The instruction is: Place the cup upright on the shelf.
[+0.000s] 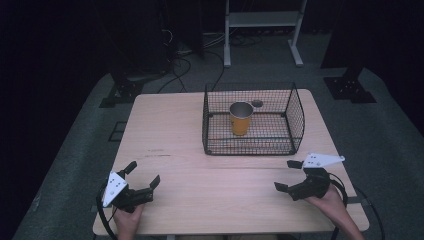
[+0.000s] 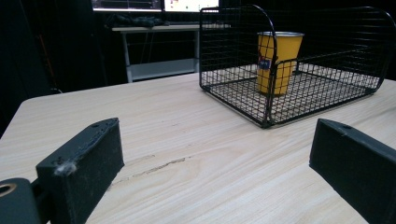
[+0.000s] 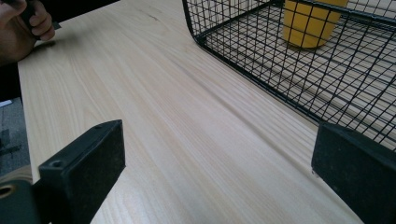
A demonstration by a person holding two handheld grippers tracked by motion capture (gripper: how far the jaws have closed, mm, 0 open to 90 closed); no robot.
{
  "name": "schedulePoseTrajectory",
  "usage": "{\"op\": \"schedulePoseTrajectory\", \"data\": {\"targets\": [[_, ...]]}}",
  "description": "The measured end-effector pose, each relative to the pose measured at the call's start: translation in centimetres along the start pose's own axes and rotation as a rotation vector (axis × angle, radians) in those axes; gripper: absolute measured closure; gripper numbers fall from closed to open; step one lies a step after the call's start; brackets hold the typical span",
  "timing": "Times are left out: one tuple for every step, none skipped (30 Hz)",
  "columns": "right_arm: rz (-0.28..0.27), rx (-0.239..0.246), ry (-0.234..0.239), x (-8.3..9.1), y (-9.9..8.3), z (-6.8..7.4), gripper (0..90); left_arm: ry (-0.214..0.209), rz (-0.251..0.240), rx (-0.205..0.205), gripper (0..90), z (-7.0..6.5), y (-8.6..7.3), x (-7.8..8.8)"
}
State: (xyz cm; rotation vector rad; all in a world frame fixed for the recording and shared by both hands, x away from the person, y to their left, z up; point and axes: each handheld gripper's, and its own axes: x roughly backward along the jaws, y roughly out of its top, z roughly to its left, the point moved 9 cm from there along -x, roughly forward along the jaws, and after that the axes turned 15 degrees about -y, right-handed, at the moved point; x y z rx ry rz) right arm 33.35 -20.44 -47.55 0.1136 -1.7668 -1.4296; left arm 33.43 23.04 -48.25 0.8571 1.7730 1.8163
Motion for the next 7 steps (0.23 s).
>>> {"op": "schedulePoseTrajectory", "data": {"targets": [[-0.002,-0.001,0.000,0.06,-0.07,0.04,2.3,0.001,0.000,0.000,2.2,0.02,0.01,0.00],[-0.002,-0.003,0.000,0.19,-0.20,0.11,2.3,0.001,0.000,0.000,2.2,0.03,0.00,0.01],[-0.005,-0.006,-0.002,0.31,-0.30,0.14,2.3,0.002,-0.001,0.000,2.2,0.03,0.01,0.02],[-0.010,-0.010,-0.003,0.45,-0.40,0.17,2.3,0.002,0.000,0.001,2.2,0.03,0.00,0.01],[-0.012,-0.014,-0.002,0.55,-0.54,0.22,2.3,0.002,0.000,0.001,2.2,0.03,0.00,-0.01],[-0.009,-0.016,-0.003,0.66,-0.80,0.27,2.3,0.003,0.000,0.001,2.2,0.04,0.00,-0.02],[-0.008,-0.018,-0.005,0.72,-0.97,0.30,2.3,0.003,0.000,0.001,2.2,0.04,0.01,-0.02]]}}
